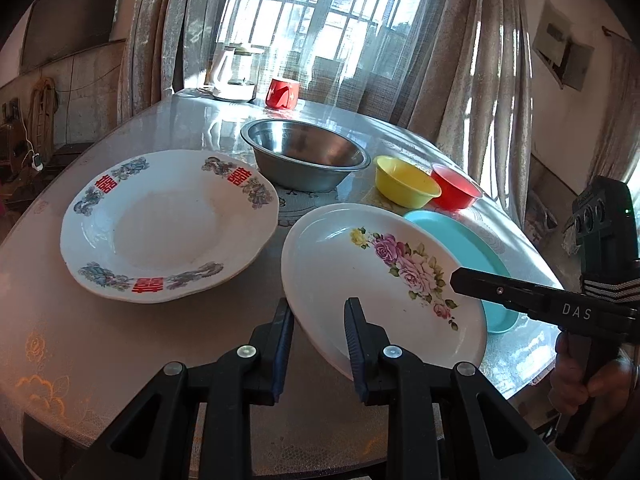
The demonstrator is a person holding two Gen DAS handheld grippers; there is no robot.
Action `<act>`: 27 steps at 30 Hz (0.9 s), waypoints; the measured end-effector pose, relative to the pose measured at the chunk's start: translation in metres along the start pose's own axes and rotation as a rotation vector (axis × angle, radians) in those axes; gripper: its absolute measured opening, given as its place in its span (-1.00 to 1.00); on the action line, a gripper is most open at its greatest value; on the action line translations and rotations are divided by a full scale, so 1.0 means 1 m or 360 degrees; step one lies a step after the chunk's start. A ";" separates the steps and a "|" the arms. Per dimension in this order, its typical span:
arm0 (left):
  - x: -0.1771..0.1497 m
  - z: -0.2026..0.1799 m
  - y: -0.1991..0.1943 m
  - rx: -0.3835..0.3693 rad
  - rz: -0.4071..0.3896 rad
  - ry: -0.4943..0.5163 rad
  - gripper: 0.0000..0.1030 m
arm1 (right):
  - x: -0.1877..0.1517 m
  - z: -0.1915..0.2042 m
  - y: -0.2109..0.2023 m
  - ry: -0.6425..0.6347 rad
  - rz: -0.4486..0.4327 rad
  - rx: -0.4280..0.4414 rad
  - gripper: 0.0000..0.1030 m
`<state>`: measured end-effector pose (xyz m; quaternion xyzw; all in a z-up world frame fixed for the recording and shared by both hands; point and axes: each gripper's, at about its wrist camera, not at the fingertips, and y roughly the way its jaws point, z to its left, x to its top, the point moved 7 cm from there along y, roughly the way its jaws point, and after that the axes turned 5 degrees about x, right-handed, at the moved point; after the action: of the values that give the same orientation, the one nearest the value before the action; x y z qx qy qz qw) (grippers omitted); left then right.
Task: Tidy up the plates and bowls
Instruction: 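Grasp the rose-print plate rim with the left tool and lift it, then carry the rose-print plate over the teal plate and lower it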
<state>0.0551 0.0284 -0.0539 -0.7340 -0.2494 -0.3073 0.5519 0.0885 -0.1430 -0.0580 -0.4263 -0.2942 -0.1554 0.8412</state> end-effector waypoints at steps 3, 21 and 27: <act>0.006 -0.014 0.002 -0.0026 -0.0010 0.0053 -0.50 | 0.000 -0.008 -0.011 0.0045 -0.0036 -0.0023 -0.41; 0.047 -0.118 0.061 -0.0179 0.0051 0.0355 -0.50 | 0.004 -0.100 -0.060 0.0352 -0.0205 -0.0281 -0.41; 0.046 -0.139 0.089 -0.0210 0.0151 0.0393 -0.50 | 0.005 -0.129 -0.068 0.0414 -0.0219 -0.0388 -0.41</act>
<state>0.1252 -0.1281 -0.0507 -0.7362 -0.1239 -0.3846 0.5429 0.1047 -0.2874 -0.0719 -0.4802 -0.1904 -0.3010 0.8016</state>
